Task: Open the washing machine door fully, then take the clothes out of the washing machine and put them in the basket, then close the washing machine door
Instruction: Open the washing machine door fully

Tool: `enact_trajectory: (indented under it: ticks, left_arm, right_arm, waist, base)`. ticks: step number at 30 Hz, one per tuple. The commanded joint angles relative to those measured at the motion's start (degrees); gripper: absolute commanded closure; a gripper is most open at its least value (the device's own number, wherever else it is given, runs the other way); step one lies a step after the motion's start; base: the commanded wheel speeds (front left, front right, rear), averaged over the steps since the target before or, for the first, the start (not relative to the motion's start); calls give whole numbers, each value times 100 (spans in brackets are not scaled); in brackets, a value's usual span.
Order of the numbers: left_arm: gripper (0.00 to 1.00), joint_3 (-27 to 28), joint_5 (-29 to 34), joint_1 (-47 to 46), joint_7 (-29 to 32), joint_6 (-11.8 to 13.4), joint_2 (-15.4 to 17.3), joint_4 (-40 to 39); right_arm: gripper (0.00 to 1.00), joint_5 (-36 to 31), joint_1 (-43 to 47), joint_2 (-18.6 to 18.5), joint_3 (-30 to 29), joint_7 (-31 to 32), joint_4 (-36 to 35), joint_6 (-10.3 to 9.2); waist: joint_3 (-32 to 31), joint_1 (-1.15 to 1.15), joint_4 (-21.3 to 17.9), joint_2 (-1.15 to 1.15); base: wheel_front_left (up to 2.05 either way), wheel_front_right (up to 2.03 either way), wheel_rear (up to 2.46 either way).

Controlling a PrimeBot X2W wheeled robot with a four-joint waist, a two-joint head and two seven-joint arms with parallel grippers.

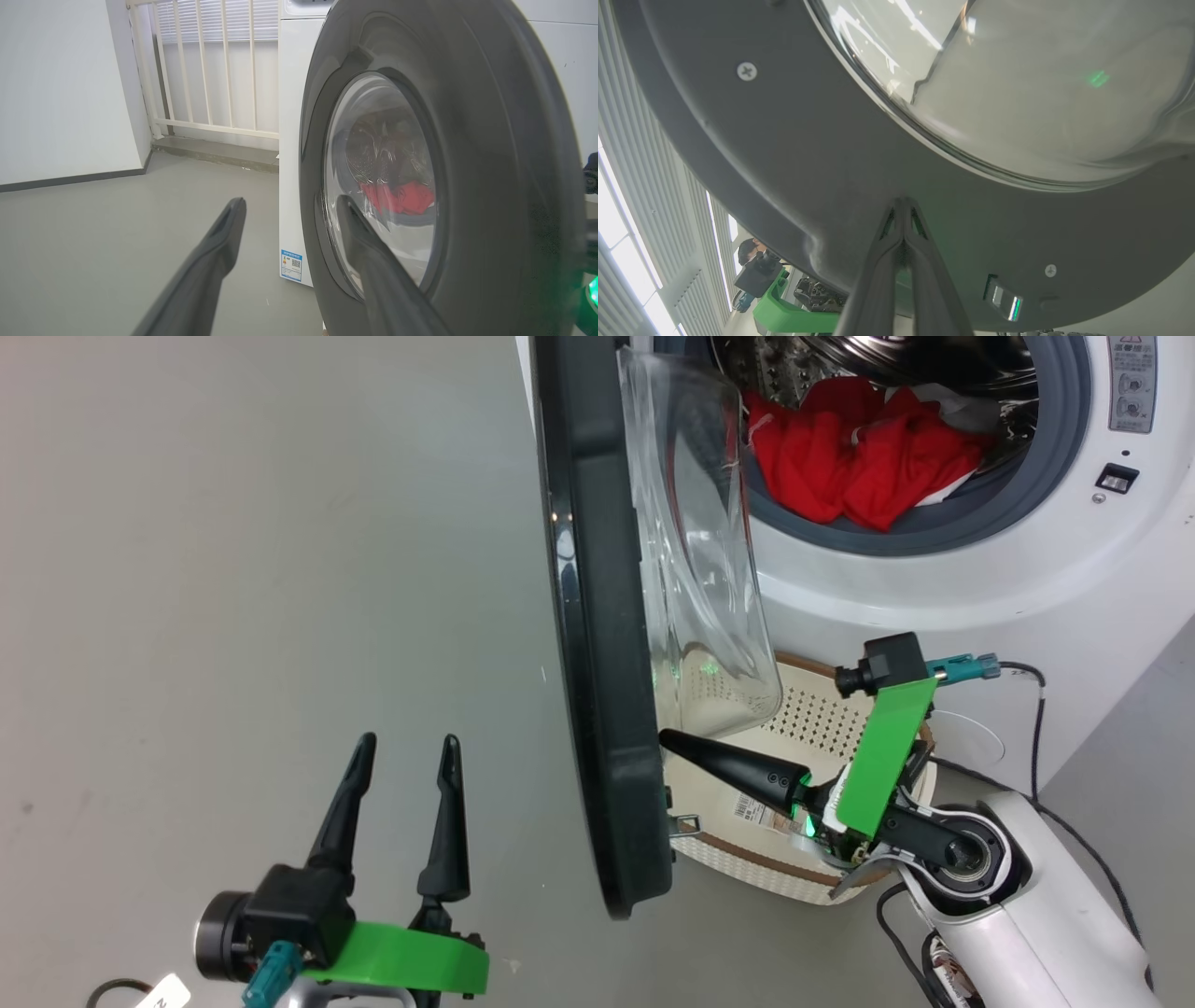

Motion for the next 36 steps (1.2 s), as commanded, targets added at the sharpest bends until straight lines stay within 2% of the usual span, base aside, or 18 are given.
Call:
enact_trajectory:
  ticks: [1,4,6,7,13,20,21,27,36]
  left_arm:
    - [0,188,-73,1,-28,24,130,-170]
    - [0,173,-104,13,-26,-3,145,-168]
    - [0,161,-126,22,-23,-23,154,-177]
    - [0,168,-163,32,-25,-33,154,-191]
    - [0,179,-199,54,-50,-43,161,-246]
    - [0,235,-144,108,-107,-37,143,-368]
    - [0,235,-144,108,-107,-37,143,-368]
    - [0,222,-121,175,-121,-65,103,-353]
    - [0,188,9,214,-127,-74,107,-259]
  right_arm:
    - [100,-110,-207,25,112,-131,-220,39]
    - [100,-371,-161,-20,82,-339,-341,39]
    - [58,-801,-165,-112,96,-584,-504,39]
    - [0,-1424,-133,-226,175,-868,-717,39]
    - [0,-3114,163,-306,238,-1750,-1286,39]
    - [0,-5050,648,-151,-210,-3028,-1588,39]
    - [0,-5050,648,-151,-210,-3028,-1588,39]
    - [0,-6542,1101,34,-782,-4038,-1522,39]
    - [0,-7810,1642,146,-1633,-5092,-1504,39]
  waist:
    - [-9,0,-3,0]
    - [-24,0,-5,0]
    - [-28,0,-6,0]
    - [-30,0,-6,0]
    - [-43,0,-9,0]
    - [-84,0,-21,0]
    - [-84,0,-21,0]
    - [-133,0,-33,0]
    - [-245,0,-61,0]
  base:
    - [0,0,0]
    - [0,0,0]
    - [0,0,0]
    - [0,0,0]
    - [0,0,0]
    - [0,0,0]
    - [0,0,0]
    - [0,0,0]
    - [0,0,0]
